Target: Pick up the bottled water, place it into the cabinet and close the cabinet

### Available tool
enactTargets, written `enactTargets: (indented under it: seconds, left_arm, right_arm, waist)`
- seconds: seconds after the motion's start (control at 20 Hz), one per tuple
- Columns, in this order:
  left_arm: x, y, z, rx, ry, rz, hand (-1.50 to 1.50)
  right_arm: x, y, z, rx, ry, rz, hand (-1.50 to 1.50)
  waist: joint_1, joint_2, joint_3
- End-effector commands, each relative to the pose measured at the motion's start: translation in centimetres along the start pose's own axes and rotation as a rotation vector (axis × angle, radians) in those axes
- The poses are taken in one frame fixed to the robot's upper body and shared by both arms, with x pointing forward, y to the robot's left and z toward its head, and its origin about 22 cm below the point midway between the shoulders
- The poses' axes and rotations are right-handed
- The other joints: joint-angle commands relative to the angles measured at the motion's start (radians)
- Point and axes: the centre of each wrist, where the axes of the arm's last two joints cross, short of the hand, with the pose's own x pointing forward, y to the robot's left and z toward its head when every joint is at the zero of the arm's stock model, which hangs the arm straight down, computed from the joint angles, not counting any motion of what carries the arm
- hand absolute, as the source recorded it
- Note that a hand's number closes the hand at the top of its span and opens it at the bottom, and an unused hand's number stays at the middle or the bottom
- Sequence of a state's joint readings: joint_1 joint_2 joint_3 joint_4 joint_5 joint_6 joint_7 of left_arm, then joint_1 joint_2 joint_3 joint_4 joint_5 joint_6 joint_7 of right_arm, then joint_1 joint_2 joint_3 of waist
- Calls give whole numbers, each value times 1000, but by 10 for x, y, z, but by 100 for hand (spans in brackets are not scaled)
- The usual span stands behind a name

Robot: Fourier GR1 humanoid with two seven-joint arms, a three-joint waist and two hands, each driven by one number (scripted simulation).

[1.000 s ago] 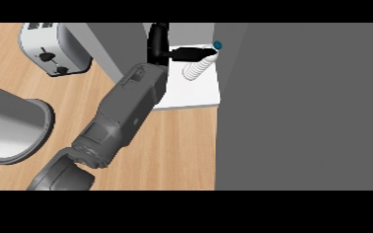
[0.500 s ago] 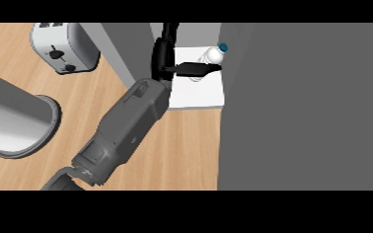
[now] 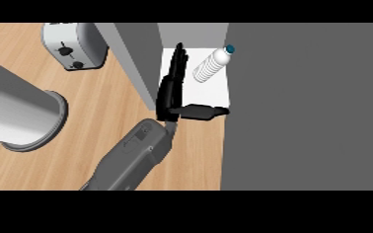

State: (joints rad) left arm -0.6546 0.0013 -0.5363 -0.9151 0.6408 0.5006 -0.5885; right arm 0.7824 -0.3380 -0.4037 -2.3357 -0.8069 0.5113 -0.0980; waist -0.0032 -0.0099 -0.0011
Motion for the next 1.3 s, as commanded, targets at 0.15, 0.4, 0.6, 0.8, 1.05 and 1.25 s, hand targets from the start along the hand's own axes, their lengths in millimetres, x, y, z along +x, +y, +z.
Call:
enactTargets:
  seconds: [0.15,0.4,0.6,0.8,1.05,1.25]
  left_arm:
    - [3,-6,79,3,28,80,-150]
    - [15,12,118,-101,43,127,150]
    - [35,25,134,-110,48,106,150]
    - [53,55,148,-120,45,96,150]
    - [59,101,161,-117,64,32,150]
    - [78,135,159,-103,22,1,150]
  right_arm:
    - [24,29,-6,8,-44,68,-150]
    - [32,33,-12,96,1,69,150]
    - [30,28,-11,195,27,78,150]
    - [29,28,-14,232,45,53,150]
    - [32,44,-15,390,131,60,150]
    - [40,50,-22,502,112,71,150]
  waist:
    - [13,0,0]
    - [11,3,-1]
    - [2,-1,0]
    - [3,4,0]
    - [-5,1,-2]
    - [2,-3,-4]
